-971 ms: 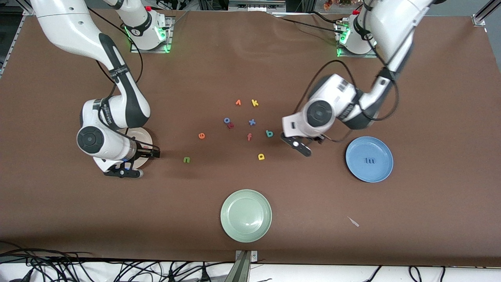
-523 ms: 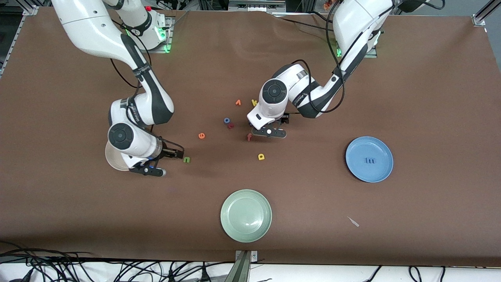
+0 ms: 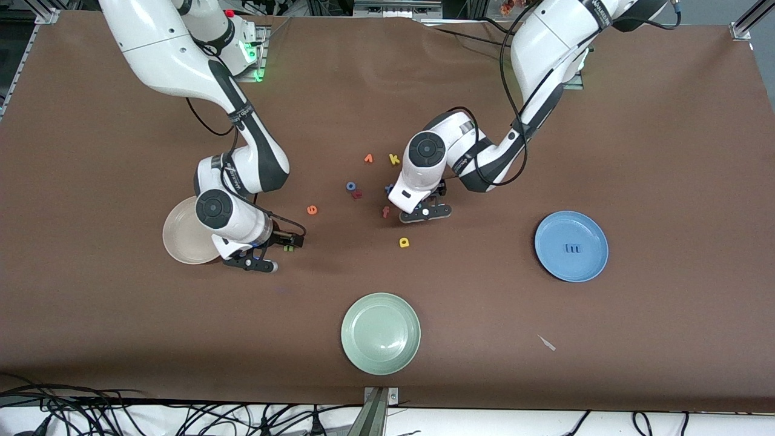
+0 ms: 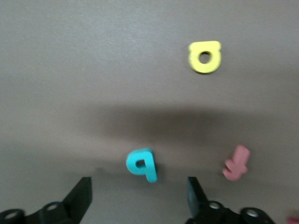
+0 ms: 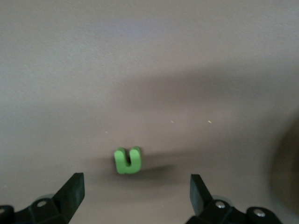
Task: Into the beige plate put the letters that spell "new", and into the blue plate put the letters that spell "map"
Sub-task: 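Grasp the teal letter with the left gripper while the right grasps u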
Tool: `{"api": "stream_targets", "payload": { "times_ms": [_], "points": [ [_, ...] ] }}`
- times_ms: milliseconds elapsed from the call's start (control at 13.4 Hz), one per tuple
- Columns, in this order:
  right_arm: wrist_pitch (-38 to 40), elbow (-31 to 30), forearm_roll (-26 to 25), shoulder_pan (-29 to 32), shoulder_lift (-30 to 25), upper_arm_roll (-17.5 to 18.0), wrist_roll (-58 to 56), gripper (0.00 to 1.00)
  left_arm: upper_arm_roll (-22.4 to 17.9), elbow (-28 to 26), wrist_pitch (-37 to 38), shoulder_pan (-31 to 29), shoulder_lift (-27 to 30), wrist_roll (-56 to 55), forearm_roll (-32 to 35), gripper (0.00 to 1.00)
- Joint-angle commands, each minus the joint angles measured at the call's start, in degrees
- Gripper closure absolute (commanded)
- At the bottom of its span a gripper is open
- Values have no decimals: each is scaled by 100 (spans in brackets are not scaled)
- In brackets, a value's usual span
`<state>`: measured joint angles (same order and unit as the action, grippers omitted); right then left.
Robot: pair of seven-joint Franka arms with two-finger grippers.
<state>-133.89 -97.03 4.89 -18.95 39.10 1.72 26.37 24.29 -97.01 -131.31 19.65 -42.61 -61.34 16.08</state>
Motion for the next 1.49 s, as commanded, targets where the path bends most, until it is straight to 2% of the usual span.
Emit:
{"api": "stream_targets", "payload": {
  "times_ms": [0, 149, 224, 373, 448, 598, 822, 1120, 1419],
  "points": [
    [21, 386, 109, -21, 273, -5, 8, 0, -48, 24, -88, 39, -107, -264, 220, 18],
    [21, 387, 91, -30, 282, -5, -26, 0, -56, 33, -96, 21, -116, -264, 220, 23],
    [21, 387, 91, -21, 299, 4, -62, 0, -56, 33, -96, -5, -116, -264, 220, 31],
    [21, 396, 91, -65, 335, 4, 17, 1, -56, 41, -105, -23, -108, -264, 221, 41],
    [21, 387, 100, -65, 352, -5, 35, 1, -56, 33, -140, -32, -116, -264, 220, 42],
    [21, 387, 100, -65, 387, -5, 43, 11, -56, 33, -193, -32, -160, -264, 220, 46],
    [21, 396, 100, -74, 387, -5, 35, 26, -56, 41, -193, -32, -169, -264, 220, 69],
    [21, 387, 91, -65, 422, -5, 35, 36, -83, 76, -88, -67, -82, -212, 229, 92],
    [21, 404, 91, -65, 449, -5, 43, 51, -92, 129, 438, -251, 304, 138, 273, 95]
  ]
}}
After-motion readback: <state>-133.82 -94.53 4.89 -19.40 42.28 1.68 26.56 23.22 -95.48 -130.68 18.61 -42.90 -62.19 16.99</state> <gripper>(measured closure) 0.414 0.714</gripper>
